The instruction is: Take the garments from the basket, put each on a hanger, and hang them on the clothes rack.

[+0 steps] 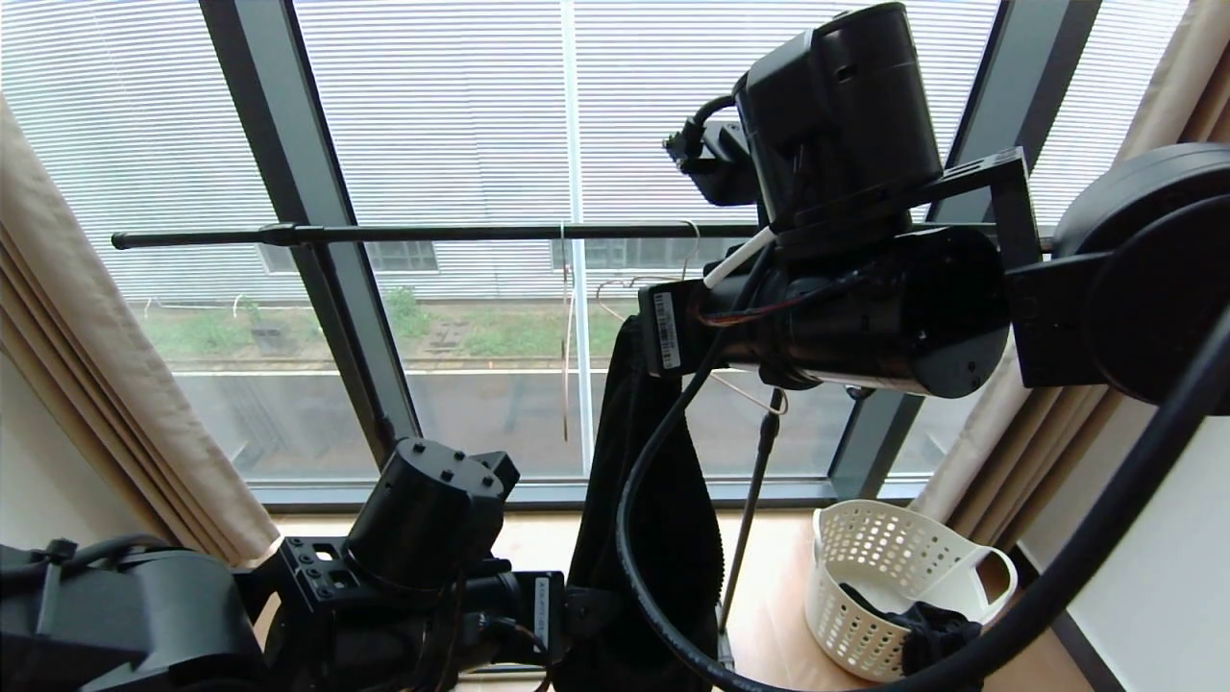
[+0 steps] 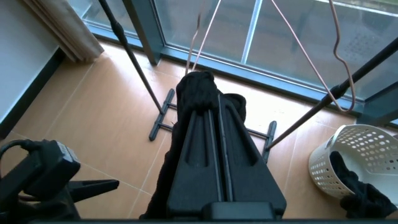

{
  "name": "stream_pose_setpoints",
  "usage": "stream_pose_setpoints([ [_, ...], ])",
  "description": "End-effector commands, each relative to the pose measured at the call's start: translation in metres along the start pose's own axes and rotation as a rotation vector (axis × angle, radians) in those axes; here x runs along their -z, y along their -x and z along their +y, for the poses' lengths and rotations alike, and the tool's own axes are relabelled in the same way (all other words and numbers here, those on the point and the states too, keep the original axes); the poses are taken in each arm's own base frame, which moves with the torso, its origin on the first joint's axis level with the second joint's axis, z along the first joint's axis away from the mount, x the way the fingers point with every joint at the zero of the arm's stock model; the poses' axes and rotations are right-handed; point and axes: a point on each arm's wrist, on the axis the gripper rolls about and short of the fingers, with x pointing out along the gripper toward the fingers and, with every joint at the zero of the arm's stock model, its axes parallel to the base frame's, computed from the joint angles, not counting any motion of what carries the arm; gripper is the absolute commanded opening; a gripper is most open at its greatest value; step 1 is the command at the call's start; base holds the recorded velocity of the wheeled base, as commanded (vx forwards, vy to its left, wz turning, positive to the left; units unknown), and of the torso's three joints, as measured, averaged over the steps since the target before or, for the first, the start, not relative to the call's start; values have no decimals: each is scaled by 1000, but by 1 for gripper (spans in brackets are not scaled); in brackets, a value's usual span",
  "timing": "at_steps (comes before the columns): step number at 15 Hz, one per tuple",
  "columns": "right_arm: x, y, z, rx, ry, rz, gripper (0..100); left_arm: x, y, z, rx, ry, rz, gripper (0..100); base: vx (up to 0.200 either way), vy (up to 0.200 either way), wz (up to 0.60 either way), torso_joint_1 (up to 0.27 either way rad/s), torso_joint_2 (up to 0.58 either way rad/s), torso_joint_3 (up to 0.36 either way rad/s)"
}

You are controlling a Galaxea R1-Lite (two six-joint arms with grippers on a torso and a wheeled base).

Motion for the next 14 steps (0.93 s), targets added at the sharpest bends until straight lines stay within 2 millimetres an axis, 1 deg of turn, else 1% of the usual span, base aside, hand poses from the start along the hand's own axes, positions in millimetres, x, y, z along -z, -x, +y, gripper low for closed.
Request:
stream_pose_setpoints([
  [1, -3, 10, 0, -15, -6, -15, 0, 8, -17, 0, -34, -9, 47, 100, 0, 0, 0, 0, 0, 0],
  [3, -2, 12, 0, -16, -12, -13, 0, 10, -21, 1, -42, -10, 60, 100, 0, 0, 0, 0, 0, 0],
  [6, -7, 19, -3, -21, -24, -32, 0, 12, -22, 3, -49, -9, 68, 100, 0, 0, 0, 0, 0, 0],
  [9, -15, 29, -12, -13, -43, -59, 0, 18, -21, 7, -63, 1, 86, 100, 0, 0, 0, 0, 0, 0],
  [10, -18, 31, -19, 0, -55, -70, 0, 20, -21, 9, -69, 6, 91, 0, 0, 0, 0, 0, 0, 0],
  [12, -22, 33, -36, 41, -76, -80, 0, 20, -19, 11, -86, 9, 80, 0, 0, 0, 0, 0, 0, 0],
  [13, -24, 37, -52, 77, -96, -86, 0, 16, -10, 9, -94, 8, 34, 0, 0, 0, 0, 0, 0, 0],
  [14, -23, 38, -60, 96, -103, -86, 0, 15, -5, 10, -97, 9, 17, 0, 0, 0, 0, 0, 0, 0],
])
